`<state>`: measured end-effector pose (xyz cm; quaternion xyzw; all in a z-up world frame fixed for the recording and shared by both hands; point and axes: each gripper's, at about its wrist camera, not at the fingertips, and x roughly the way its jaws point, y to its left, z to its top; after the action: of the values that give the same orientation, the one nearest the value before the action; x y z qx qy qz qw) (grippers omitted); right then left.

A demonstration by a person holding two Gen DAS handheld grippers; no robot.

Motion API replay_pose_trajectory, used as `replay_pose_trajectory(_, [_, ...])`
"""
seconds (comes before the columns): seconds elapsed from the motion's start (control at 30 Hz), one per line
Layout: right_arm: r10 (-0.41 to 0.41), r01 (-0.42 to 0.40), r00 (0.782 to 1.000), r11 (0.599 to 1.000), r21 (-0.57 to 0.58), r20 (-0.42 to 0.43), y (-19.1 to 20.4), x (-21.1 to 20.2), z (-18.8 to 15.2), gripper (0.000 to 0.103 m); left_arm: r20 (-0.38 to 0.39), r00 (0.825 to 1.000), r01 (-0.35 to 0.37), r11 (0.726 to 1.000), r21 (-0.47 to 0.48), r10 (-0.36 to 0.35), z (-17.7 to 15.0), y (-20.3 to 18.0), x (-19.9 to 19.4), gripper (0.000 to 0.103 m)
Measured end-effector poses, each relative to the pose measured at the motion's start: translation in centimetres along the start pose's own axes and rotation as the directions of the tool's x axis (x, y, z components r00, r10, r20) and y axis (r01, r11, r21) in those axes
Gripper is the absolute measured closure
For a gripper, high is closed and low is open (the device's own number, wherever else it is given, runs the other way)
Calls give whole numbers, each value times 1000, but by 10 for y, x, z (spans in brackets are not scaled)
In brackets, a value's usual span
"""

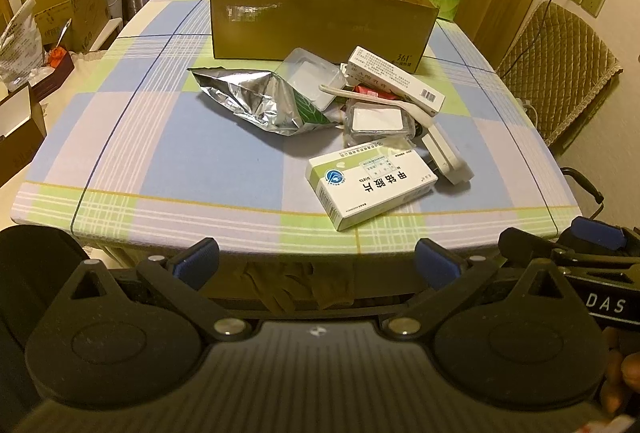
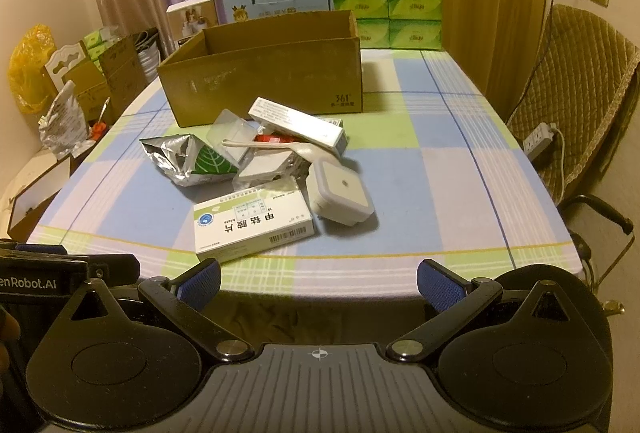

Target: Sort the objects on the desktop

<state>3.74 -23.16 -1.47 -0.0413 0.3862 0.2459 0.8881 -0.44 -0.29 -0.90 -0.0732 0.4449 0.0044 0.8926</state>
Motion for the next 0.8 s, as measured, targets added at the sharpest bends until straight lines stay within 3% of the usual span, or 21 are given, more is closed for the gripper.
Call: replay_pose_trajectory(0.8, [0, 0, 1000, 1000, 1, -3, -1, 1, 0, 2, -5, 1000, 10, 1000, 7, -10, 2, -2, 2, 1])
